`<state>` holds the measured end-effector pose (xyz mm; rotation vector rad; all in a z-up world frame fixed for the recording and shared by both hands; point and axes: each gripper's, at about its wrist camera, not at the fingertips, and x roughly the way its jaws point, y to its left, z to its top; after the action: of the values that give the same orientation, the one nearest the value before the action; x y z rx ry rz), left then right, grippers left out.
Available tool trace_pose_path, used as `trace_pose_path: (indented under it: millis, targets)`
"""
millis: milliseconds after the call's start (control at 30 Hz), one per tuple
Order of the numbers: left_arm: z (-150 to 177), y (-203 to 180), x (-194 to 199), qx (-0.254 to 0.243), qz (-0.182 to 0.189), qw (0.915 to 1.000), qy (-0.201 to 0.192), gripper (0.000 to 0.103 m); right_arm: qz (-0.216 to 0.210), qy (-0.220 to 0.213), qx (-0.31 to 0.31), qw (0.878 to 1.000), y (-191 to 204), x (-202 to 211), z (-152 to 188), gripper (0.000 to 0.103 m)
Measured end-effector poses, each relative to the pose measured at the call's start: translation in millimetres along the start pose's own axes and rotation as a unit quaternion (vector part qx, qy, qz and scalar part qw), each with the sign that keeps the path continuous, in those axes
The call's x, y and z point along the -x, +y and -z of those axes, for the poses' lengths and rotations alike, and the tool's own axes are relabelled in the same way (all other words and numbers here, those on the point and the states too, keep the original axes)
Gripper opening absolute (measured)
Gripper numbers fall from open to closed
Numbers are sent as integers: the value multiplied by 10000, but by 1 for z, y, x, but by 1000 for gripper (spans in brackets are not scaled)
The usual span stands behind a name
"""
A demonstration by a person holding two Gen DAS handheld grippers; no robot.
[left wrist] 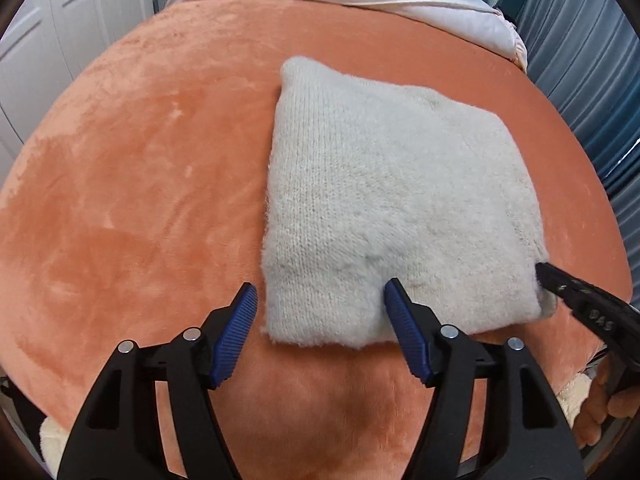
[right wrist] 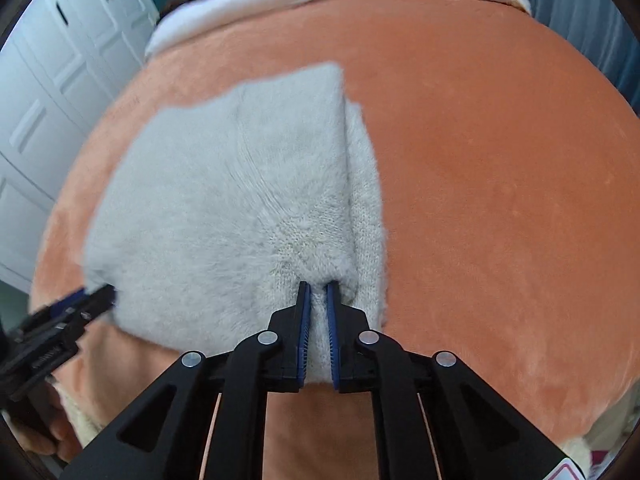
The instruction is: Fold small clothes
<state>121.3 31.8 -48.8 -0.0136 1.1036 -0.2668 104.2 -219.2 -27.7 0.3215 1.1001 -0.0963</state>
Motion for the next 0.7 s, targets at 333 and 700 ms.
trace_pose_path:
  millis: [333,700]
  targets:
    - [61,-32,48,-539,-511,9962,-464,92,545,-827,-216,9949,12,61,92,63]
    - [110,-44,35,-540,-784,9942,-498,94,841,-873,25,9926,18,52,147,72]
